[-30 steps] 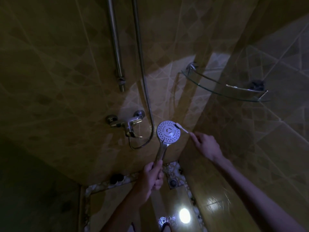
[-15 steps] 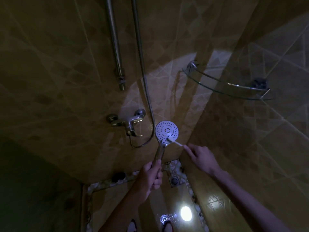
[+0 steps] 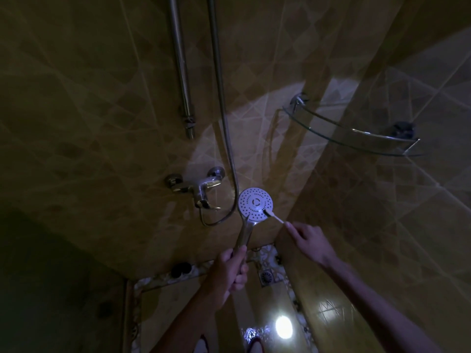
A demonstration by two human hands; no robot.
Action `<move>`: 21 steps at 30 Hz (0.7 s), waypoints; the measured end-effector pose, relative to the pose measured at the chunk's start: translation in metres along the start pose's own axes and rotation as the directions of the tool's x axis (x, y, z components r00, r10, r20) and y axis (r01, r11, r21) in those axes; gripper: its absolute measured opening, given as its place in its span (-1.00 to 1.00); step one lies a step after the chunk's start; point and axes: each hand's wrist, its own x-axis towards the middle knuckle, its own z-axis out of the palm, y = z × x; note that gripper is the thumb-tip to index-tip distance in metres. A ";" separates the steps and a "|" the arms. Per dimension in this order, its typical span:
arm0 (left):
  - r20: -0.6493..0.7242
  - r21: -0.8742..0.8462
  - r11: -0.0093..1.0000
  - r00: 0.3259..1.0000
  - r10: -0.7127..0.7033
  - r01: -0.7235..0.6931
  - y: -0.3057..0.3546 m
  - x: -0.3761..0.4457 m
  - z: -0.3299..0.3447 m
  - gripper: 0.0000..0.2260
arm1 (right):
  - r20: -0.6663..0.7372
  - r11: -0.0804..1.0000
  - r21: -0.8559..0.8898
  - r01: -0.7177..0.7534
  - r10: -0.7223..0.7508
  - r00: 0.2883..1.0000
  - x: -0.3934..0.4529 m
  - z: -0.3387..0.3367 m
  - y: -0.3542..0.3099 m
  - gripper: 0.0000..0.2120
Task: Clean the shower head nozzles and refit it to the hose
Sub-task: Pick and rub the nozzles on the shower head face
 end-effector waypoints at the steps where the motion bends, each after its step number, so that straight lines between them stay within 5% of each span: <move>1: -0.003 0.002 1.000 1.000 -0.004 0.004 0.000 0.000 0.001 -0.76 | -0.001 1.000 -0.013 -0.005 0.005 1.000 0.004 -0.003 0.000 -0.60; 8: -0.005 0.012 1.000 1.000 -0.016 0.016 0.009 -0.002 0.002 -0.78 | 0.033 0.995 -0.089 -0.038 0.041 0.999 0.022 -0.016 -0.006 -0.28; 11: -0.018 0.020 1.000 1.000 -0.019 0.019 0.011 -0.001 -0.001 -0.78 | 0.070 0.975 -0.220 0.046 -0.031 0.997 0.014 -0.005 -0.011 -0.42; 16: 0.004 0.023 1.000 1.000 -0.022 0.021 0.010 -0.001 -0.001 -0.78 | -0.042 0.986 -0.155 -0.069 0.063 0.997 0.038 -0.030 -0.020 -0.54; 21: -0.020 0.048 0.999 1.000 -0.010 0.011 0.010 0.006 -0.002 -0.77 | 0.073 0.885 -0.434 0.166 -0.149 0.986 0.029 -0.023 -0.039 -0.50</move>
